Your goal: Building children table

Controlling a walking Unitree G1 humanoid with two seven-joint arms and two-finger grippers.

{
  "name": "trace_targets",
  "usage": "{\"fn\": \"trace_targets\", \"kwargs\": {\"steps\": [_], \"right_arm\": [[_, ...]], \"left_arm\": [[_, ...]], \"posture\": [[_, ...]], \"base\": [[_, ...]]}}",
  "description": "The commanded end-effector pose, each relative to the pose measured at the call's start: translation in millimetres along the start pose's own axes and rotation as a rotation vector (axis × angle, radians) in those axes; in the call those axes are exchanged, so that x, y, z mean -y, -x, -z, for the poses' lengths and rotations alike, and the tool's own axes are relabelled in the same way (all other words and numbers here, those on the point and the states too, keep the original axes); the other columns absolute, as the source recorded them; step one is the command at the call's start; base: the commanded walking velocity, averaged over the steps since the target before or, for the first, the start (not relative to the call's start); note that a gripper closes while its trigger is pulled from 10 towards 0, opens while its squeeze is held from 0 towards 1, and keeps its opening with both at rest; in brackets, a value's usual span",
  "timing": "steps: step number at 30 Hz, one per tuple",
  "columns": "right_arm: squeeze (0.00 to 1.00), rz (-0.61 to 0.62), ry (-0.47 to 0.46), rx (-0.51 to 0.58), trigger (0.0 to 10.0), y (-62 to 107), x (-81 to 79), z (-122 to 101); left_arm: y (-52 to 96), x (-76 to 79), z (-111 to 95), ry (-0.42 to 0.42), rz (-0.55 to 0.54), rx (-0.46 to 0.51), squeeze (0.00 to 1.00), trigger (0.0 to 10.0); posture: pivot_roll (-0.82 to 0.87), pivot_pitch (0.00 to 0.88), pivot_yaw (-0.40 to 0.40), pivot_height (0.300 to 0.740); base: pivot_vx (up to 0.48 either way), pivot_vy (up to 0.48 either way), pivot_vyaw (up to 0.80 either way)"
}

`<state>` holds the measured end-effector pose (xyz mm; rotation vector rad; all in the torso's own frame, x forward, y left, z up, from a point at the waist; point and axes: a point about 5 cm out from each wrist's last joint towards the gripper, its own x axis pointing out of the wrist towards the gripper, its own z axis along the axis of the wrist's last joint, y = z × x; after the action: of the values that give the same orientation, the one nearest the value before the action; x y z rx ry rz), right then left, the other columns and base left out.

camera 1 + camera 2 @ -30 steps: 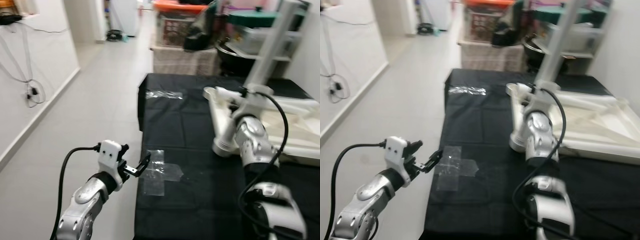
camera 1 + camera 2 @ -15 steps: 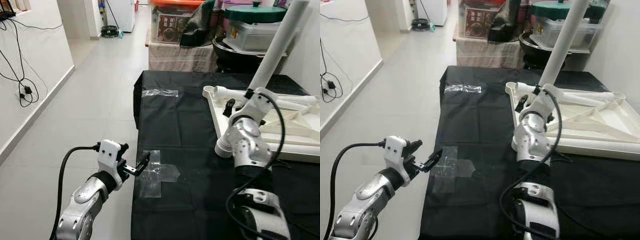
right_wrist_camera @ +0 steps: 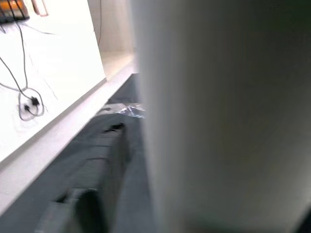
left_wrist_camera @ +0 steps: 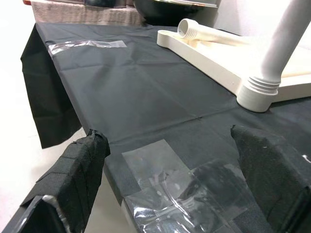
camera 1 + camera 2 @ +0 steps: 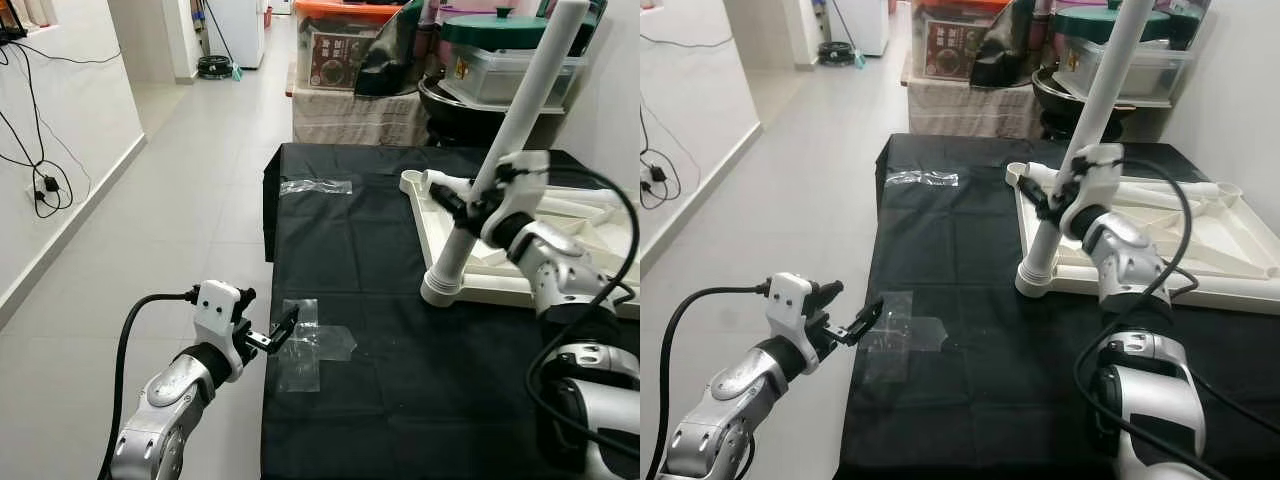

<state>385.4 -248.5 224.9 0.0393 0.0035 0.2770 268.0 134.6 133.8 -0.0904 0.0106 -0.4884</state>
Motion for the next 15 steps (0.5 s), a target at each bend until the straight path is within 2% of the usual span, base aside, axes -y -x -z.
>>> {"fn": "trace_targets", "kwargs": {"steps": [1,5,6,7,8,9,10,11,12,13,15], "right_arm": [[0.0,-0.037,0.013,-0.012,0.0,-4.6,-6.5,1.8],[0.0,0.046,-0.024,0.025,0.0,-9.6,-6.7,-4.8],[0.0,0.183,-0.073,0.076,0.0,-13.6,-4.0,-14.0],[0.0,0.183,-0.073,0.076,0.0,-13.6,-4.0,-14.0],[0.0,0.303,-0.094,0.082,0.0,-12.9,0.4,-15.1],[0.0,0.303,-0.094,0.082,0.0,-12.9,0.4,-15.1],[0.0,0.518,-0.066,0.045,0.0,-7.7,8.7,-10.0],[0.0,0.669,-0.036,0.019,0.0,-2.4,14.1,-6.3],[0.0,0.76,-0.012,0.005,0.0,1.0,17.5,-4.0],[0.0,0.76,-0.012,0.005,0.0,1.0,17.5,-4.0],[0.0,0.866,-0.094,0.045,0.0,8.1,-10.4,10.6]], "left_arm": [[0.1,1.6,4.4,0.006,0.009,-0.023,0.0,10.0],[0.6,0.4,3.4,-0.001,0.009,-0.022,0.0,10.0],[1.7,-2.1,1.2,-0.006,0.006,-0.019,0.0,10.0],[1.7,-2.1,1.2,-0.006,0.006,-0.019,0.0,10.0],[2.1,-2.9,0.9,-0.007,0.006,-0.02,0.0,10.0],[2.1,-2.9,0.9,-0.007,0.006,-0.02,0.0,10.0],[2.5,-3.4,2.0,-0.009,0.005,-0.023,0.0,10.0],[2.8,-3.8,2.9,-0.01,0.005,-0.026,0.0,10.0],[2.9,-4.1,3.5,-0.011,0.004,-0.028,0.0,10.0],[2.9,-4.1,3.5,-0.011,0.004,-0.028,0.0,10.0],[0.7,-0.1,4.4,-0.006,0.009,-0.027,0.0,10.0]], "posture": [[0.08,0.0,-0.072,0.74],[0.09,0.0,-0.076,0.74],[0.09,0.0,-0.076,0.74],[0.09,0.0,-0.076,0.74],[0.09,0.0,-0.074,0.74],[0.09,0.0,-0.074,0.74],[0.08,0.0,-0.072,0.74],[0.08,0.0,-0.069,0.74],[0.08,0.0,-0.069,0.74],[0.08,0.0,-0.069,0.74],[0.08,0.0,-0.061,0.74]], "base": [[0.0,0.0,0.0],[0.0,0.0,0.0],[0.0,0.0,0.0],[0.0,0.0,0.0],[0.0,0.0,0.0],[0.0,0.0,0.0],[0.0,0.0,0.0],[0.0,0.0,0.0],[0.0,0.0,0.0],[0.0,0.0,0.0],[0.0,0.0,0.0]]}}
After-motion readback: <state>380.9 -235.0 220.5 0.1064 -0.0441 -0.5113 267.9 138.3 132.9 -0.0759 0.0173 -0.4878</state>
